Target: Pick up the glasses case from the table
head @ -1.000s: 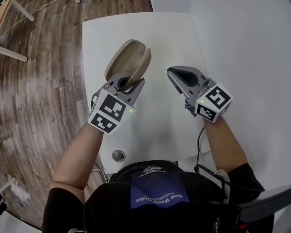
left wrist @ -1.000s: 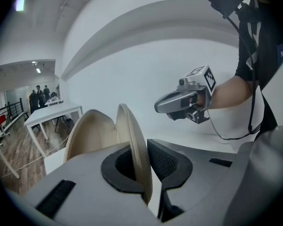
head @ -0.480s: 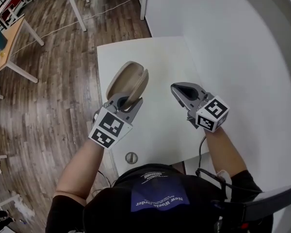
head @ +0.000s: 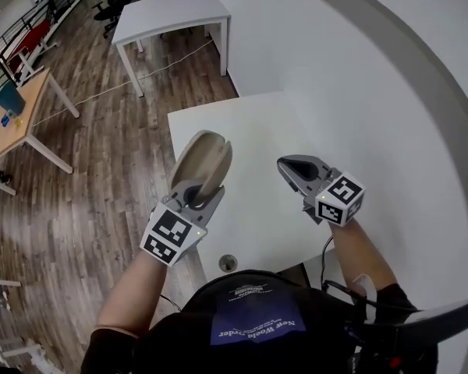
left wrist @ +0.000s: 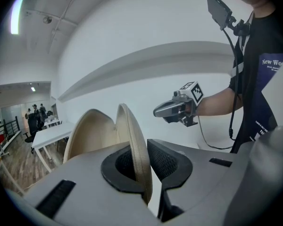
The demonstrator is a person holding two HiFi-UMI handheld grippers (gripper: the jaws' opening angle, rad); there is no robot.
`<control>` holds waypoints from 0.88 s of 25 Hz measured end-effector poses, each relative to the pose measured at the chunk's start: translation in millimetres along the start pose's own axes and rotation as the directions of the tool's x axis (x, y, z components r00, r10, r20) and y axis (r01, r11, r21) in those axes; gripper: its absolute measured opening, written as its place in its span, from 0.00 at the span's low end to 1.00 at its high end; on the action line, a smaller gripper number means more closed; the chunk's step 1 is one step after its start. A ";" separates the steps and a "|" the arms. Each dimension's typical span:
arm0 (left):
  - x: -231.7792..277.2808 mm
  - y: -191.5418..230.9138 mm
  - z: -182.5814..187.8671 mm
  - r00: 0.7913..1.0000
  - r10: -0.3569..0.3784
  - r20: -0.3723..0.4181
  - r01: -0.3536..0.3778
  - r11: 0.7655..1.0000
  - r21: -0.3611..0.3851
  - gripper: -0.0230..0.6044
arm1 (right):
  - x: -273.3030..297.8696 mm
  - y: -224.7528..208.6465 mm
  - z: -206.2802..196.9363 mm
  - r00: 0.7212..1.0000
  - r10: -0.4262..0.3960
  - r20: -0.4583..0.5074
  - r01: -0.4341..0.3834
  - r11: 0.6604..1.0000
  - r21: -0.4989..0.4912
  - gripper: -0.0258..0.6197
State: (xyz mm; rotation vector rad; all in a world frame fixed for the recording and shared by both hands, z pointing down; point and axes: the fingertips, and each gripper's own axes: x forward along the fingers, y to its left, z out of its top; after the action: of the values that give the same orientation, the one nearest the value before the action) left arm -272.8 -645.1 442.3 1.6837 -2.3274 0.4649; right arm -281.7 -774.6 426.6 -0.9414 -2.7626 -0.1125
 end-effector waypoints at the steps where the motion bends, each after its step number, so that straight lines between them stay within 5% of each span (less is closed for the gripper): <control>1: -6.7 -2.7 2.9 1.000 0.001 0.005 -0.001 1.000 0.004 0.10 | -3.2 3.2 2.6 1.000 -0.003 0.004 0.003 1.000 -0.001 0.04; 13: -73.5 -54.9 26.7 0.993 0.096 0.062 -0.093 0.994 -0.052 0.10 | -50.0 39.4 26.2 0.997 0.078 0.017 -0.077 0.996 -0.052 0.04; 22: -54.1 -140.0 28.7 0.987 0.150 0.054 -0.141 0.980 -0.143 0.10 | -99.1 49.4 -1.0 0.978 0.205 -0.028 -0.206 0.977 -0.053 0.04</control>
State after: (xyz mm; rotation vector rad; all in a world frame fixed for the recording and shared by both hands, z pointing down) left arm -123.0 -649.2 412.7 1.4939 -2.4779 0.2698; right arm -175.0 -794.4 404.6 -1.2251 -2.6346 -0.1650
